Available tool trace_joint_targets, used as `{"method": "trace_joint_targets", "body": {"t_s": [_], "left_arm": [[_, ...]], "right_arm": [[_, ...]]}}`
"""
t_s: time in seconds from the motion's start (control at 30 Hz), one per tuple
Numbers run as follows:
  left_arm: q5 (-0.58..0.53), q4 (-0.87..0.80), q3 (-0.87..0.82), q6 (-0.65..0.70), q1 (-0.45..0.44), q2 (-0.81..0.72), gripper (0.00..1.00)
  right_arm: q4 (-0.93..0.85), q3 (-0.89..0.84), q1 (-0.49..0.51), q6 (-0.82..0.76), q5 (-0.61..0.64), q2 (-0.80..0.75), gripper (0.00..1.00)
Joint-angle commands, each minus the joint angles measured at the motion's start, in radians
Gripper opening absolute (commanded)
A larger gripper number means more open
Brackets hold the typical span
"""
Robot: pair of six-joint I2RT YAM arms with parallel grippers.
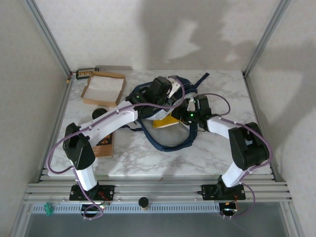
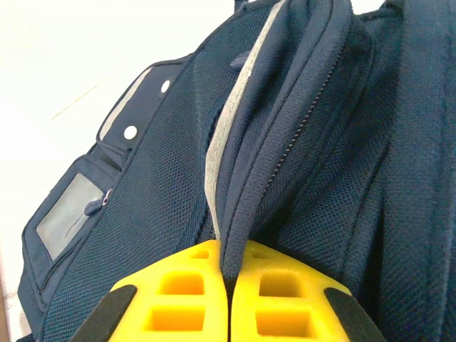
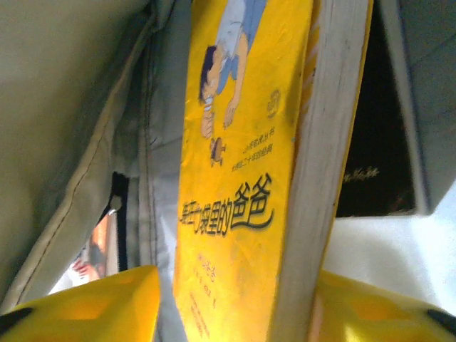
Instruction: Pack the student bag
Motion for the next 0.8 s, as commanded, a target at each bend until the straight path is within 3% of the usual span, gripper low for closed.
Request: {"method": "trace_joint_targets", "body": {"t_s": [0.0,0.23,0.37,0.5,0.77], "left_arm": [[-0.016,0.11,0.05,-0.024,-0.003,-0.052,0.0],[-0.014,0.122,0.04,-0.036,-0.005,-0.049,0.0],[0.001,0.128,0.043,-0.053,-0.006,-0.042,0.0],[0.009,0.123,0.053,-0.056,-0.008,-0.038,0.0],[0.015,0.095,0.074,-0.05,-0.023,-0.022,0.0]], "right_arm": [[-0.103,0.042,-0.003,-0.092,0.122,-0.038,0.64],[-0.345,-0.041,0.028,-0.134,0.299,-0.227,0.74],[-0.298,-0.117,0.113,-0.089,0.285,-0.264,0.62],[-0.262,-0.096,0.195,-0.068,0.288,-0.169,0.49],[-0.083,0.009,0.22,-0.07,0.415,0.011,0.29]]}}
